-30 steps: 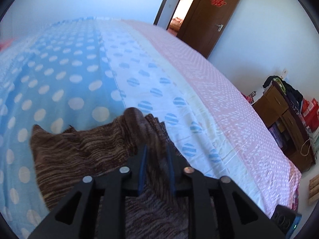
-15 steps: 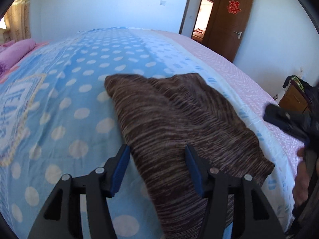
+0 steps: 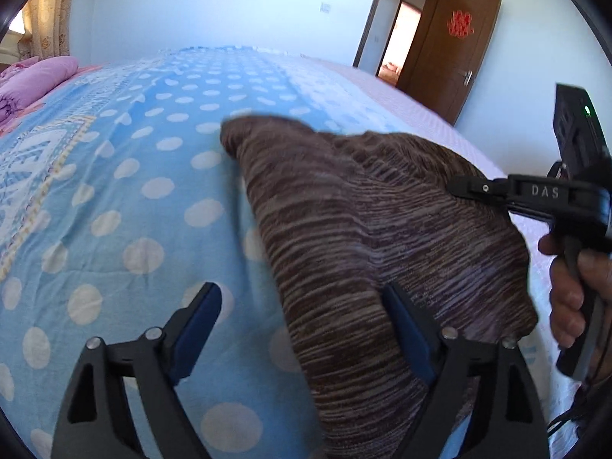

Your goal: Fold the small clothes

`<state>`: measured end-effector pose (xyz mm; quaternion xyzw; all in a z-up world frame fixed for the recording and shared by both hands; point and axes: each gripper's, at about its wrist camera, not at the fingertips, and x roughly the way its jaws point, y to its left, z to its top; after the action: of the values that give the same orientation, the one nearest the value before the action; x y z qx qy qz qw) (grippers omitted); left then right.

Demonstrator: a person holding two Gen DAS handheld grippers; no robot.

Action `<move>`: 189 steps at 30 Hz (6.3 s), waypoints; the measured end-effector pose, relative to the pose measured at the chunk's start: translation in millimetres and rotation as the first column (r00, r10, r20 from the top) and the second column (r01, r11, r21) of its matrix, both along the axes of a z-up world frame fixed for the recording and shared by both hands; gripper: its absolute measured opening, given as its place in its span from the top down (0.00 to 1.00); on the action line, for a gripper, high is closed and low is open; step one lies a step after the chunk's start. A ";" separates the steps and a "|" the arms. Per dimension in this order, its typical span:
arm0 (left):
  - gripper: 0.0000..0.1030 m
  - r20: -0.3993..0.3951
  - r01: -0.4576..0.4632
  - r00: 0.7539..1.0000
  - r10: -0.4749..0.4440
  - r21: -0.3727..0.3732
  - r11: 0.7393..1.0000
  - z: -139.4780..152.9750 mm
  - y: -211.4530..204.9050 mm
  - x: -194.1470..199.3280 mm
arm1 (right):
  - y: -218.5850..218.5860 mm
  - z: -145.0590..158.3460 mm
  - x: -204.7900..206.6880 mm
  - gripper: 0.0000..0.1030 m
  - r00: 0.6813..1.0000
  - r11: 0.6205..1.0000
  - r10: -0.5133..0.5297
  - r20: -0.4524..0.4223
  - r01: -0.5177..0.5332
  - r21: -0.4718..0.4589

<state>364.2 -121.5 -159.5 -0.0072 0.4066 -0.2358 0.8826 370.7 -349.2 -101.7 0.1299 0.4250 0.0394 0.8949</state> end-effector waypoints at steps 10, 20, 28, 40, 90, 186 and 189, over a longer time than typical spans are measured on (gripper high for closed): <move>0.01 -0.072 -0.014 0.997 0.010 -0.053 0.998 -8.9 13.7 5.8 | -23.4 8.7 -48.8 0.52 0.994 0.995 -0.083 0.076 0.078 0.055; 0.00 -0.075 0.005 0.997 -0.011 -0.086 0.996 -8.1 16.6 -7.2 | 15.1 -21.0 -82.9 0.55 0.997 0.996 0.071 0.000 -0.071 -0.059; 0.00 -0.072 0.004 0.997 -0.009 -0.061 0.998 -9.8 16.0 -13.6 | 4.3 -2.3 -131.3 0.69 0.998 0.996 0.012 0.069 -0.006 -0.094; 0.00 -0.066 -0.014 0.998 0.015 0.016 1.000 -12.1 11.6 -22.6 | 3.2 -31.7 -129.1 0.67 0.998 0.995 0.037 -0.047 -0.041 -0.092; 0.09 -0.063 0.033 0.997 -0.036 -0.055 0.998 -11.2 1.9 -11.5 | -64.0 -41.7 45.6 0.47 0.999 0.947 0.053 0.012 -0.054 0.315; 0.73 0.186 -0.178 0.973 0.140 0.211 0.961 79.3 191.9 -230.3 | 259.0 51.9 -95.0 0.80 0.881 0.807 0.413 0.229 -0.471 0.356; 0.73 0.171 -0.191 0.973 0.156 0.212 0.958 70.7 200.5 -229.1 | 271.2 41.6 -88.1 0.80 0.880 0.807 0.428 0.207 -0.475 0.351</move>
<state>135.1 79.0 -88.8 0.0761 0.3601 -0.1092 0.9234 282.7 -78.0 -60.2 0.1985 0.3736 0.3430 0.8387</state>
